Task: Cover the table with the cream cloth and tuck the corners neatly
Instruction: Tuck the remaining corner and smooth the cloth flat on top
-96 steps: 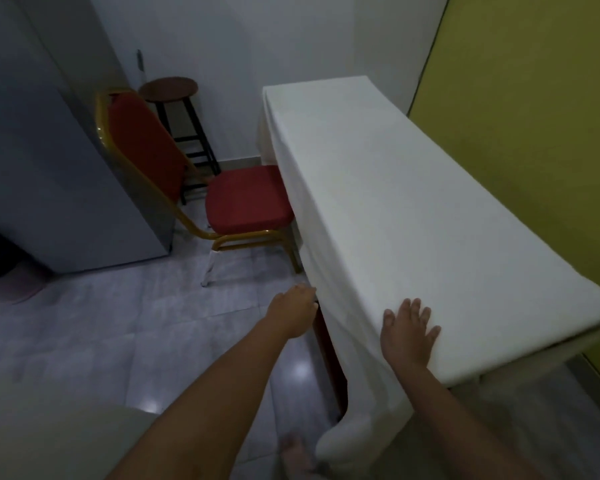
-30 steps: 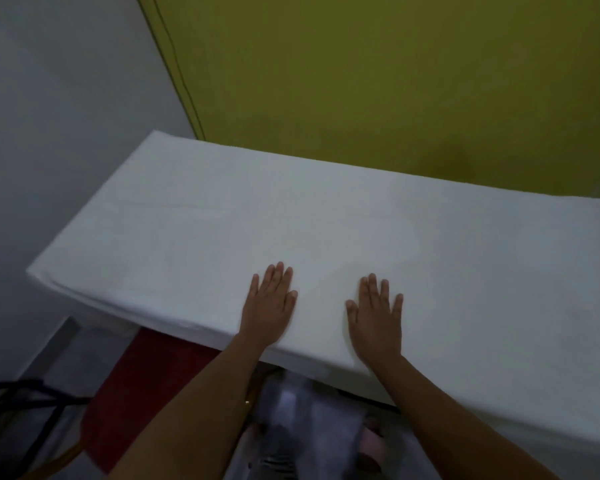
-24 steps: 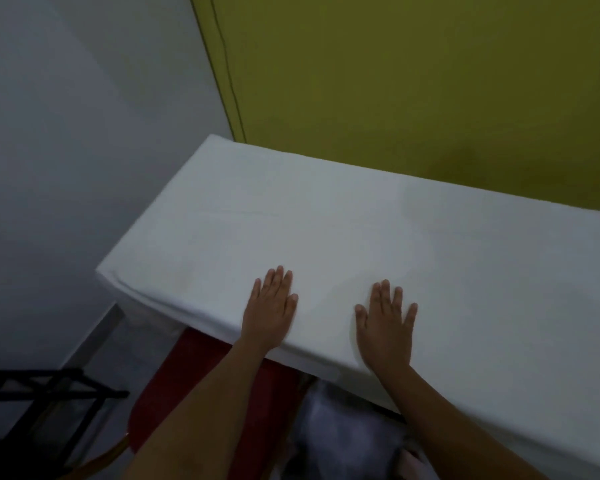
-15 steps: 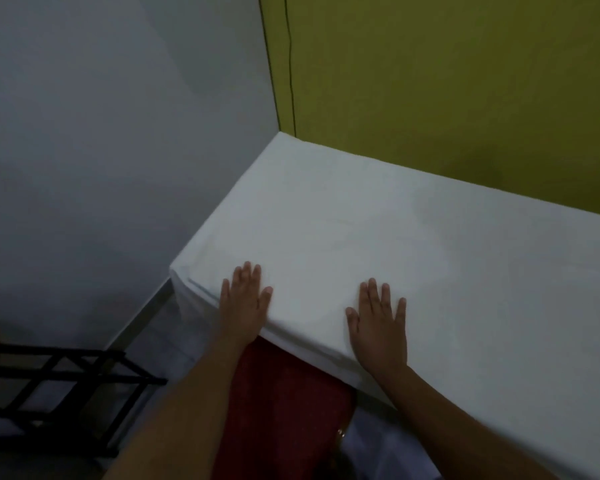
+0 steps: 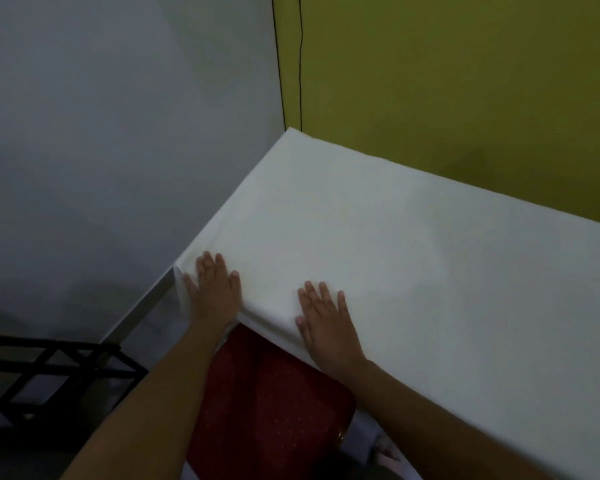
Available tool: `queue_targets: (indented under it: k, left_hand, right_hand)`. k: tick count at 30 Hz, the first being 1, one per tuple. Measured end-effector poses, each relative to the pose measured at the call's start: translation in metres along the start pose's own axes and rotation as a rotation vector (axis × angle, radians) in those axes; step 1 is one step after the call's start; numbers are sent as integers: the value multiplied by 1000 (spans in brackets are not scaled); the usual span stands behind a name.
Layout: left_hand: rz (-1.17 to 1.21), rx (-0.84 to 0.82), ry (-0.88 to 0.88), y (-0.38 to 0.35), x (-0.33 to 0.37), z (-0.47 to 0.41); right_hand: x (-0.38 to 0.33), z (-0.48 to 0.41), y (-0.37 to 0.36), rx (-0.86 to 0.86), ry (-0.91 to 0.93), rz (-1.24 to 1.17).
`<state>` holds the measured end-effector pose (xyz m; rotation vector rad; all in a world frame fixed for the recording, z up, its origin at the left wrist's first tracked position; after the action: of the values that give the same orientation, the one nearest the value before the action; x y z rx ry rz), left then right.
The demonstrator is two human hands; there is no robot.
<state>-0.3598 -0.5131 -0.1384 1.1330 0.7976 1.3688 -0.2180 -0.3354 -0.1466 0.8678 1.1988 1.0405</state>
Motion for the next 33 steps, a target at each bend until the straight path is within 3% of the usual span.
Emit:
queue_targets:
  k: [6, 14, 21, 26, 33]
  left_hand:
    - [-68, -56, -321, -32, 129, 16]
    - [-131, -109, -561, -74, 293, 28]
    - [-122, -87, -551, -87, 387, -2]
    - [-130, -33, -483, -92, 410, -10]
    - [-157, -23, -495, -93, 410, -12]
  right_hand:
    - [110, 19, 36, 18, -260, -36]
    - [240, 20, 71, -16, -295, 45]
    - [355, -18, 111, 15, -308, 46]
    - [419, -48, 135, 62, -411, 26]
    - [481, -7, 148, 140, -757, -84]
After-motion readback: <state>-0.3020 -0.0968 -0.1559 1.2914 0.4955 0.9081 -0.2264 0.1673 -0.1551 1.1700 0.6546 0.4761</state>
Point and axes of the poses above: each hand's wrist, its own z-axis away from the middle knuckle, its own y-axis out of the back of the hand, x = y × z, the point moved 4 cm from there along -z, towards the middle knuckle, and after that the axes turned 9 degrees about -x, right-handed, at the moved point
